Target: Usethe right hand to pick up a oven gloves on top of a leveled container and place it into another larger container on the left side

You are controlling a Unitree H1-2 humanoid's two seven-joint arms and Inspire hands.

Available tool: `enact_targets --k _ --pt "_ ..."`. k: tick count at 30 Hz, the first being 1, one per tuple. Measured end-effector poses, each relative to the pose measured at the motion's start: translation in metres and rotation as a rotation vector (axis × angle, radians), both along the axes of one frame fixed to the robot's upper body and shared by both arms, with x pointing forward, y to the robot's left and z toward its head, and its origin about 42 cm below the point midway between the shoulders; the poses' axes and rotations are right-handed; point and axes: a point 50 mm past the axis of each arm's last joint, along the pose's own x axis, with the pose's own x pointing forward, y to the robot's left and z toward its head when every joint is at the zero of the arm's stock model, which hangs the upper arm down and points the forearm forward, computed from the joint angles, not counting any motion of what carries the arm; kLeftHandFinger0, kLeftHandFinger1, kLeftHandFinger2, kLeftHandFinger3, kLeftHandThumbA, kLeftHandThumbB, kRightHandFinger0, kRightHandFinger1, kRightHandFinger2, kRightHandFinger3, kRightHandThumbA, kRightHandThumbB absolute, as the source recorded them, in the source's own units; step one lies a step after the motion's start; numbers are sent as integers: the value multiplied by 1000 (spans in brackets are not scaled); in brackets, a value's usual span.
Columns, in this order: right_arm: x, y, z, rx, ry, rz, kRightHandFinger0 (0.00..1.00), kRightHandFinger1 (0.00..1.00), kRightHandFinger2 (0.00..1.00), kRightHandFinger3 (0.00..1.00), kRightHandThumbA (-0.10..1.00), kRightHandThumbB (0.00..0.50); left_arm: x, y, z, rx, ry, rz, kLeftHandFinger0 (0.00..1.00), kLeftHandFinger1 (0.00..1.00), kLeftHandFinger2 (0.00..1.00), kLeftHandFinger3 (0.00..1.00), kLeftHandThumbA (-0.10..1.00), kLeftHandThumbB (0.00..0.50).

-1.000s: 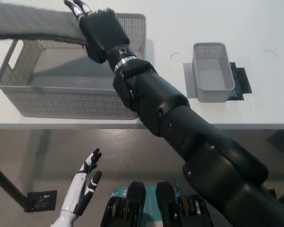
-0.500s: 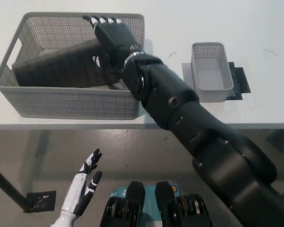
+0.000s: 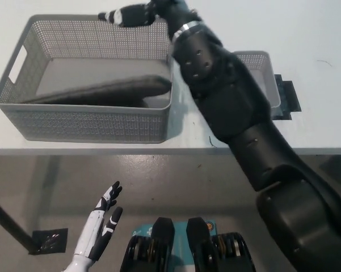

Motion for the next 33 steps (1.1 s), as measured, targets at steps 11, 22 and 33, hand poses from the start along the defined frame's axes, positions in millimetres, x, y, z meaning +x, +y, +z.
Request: enact_targets --k 11,22,33 --pt "-19 -124 2 248 -101 -118 1000 1000 1000 1000 1000 304 -4 1 -6 2 21 3 1000 1000 1000 1000 1000 62" --pt "-95 -247 -65 362 -142 -285 1000 1000 1000 1000 1000 298 -6 0 -10 0 38 5 1000 1000 1000 1000 1000 59" --pt "-225 -238 -155 432 -20 -177 1000 1000 1000 1000 1000 233 -9 1 -13 1 47 6 1000 1000 1000 1000 1000 72"
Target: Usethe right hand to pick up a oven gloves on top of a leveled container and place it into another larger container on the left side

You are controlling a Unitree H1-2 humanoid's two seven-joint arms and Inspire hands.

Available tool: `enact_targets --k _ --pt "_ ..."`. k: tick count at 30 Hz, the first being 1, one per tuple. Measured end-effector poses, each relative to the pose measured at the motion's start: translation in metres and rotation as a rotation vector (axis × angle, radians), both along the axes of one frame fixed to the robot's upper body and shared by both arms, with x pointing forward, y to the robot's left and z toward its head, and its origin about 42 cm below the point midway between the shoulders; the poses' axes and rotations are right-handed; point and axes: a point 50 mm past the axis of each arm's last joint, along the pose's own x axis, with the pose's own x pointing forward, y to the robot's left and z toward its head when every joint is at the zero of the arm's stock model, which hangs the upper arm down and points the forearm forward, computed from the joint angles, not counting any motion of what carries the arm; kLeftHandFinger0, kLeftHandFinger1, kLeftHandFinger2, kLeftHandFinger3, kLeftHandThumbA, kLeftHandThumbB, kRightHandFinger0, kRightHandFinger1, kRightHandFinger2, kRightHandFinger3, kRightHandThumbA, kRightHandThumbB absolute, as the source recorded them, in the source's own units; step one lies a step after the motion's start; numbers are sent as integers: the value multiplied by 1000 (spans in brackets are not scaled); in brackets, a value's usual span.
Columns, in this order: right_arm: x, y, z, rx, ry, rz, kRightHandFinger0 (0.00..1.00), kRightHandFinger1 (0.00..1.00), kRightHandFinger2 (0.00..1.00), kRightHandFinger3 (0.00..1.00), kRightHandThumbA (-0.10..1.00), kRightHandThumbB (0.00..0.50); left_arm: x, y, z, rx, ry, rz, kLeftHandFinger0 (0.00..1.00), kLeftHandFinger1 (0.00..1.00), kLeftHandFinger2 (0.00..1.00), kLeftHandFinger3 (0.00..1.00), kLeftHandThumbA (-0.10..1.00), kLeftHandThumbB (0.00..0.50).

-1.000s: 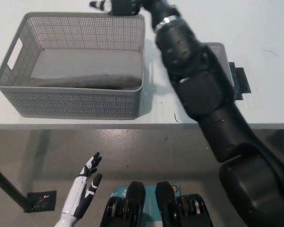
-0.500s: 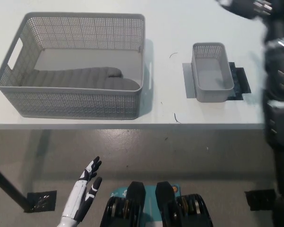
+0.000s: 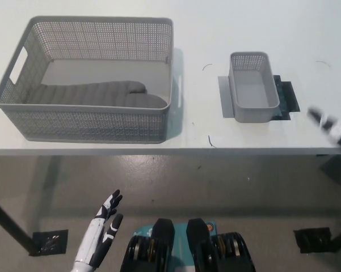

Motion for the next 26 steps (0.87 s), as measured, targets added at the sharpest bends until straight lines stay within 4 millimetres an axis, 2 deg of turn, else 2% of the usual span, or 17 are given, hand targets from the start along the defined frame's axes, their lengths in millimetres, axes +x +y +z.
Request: enact_targets --k 1,4,6,8,10,12,13,15,16,17,21,26 --pt "-14 10 -10 22 20 48 1000 1000 1000 1000 1000 248 -1 0 -1 0 2 0 1000 1000 1000 1000 1000 71" --pt "-37 34 -35 71 86 149 1000 1000 1000 1000 1000 224 -3 0 -1 1 3 -2 1000 1000 1000 1000 1000 56" --pt "-41 46 -49 88 124 184 1000 1000 1000 1000 1000 141 -3 0 -1 1 1 -2 1000 1000 1000 1000 1000 54" --pt "-39 52 -61 91 157 208 1000 1000 1000 1000 1000 85 -3 0 -1 0 0 -2 1000 1000 1000 1000 1000 71" --pt "-35 56 -78 82 204 226 1000 1000 1000 1000 1000 94 -3 0 -1 -1 -1 -2 1000 1000 1000 1000 1000 72" --pt "-31 55 -95 64 256 224 1000 1000 1000 1000 1000 81 -3 0 -1 1 -2 -2 1000 1000 1000 1000 1000 69" --pt "-28 55 -102 56 280 220 1000 1000 1000 1000 1000 38 -3 0 -1 1 -3 -2 1000 1000 1000 1000 1000 77" --pt "-24 53 -115 34 326 212 1000 1000 1000 1000 905 5 -3 0 -1 2 -3 -2 1000 1000 1000 1000 1000 76" --pt "-21 53 -122 26 348 209 1000 1000 1000 1000 903 17 -3 0 0 2 -3 -2 1000 1000 1000 1000 1000 79" --pt "-19 52 -127 21 366 207 1000 1000 1000 1000 910 3 -2 0 0 2 -4 -1 1000 1000 1000 1000 1000 79" --pt "-11 50 -141 -3 419 204 1000 1000 1000 1000 917 0 -2 0 0 1 -7 -2 1000 1000 1000 1000 1000 56" --pt "-4 49 -146 -21 441 207 1000 1000 1000 1000 899 0 -2 0 2 2 -12 -2 1000 1000 1000 1000 1000 58"
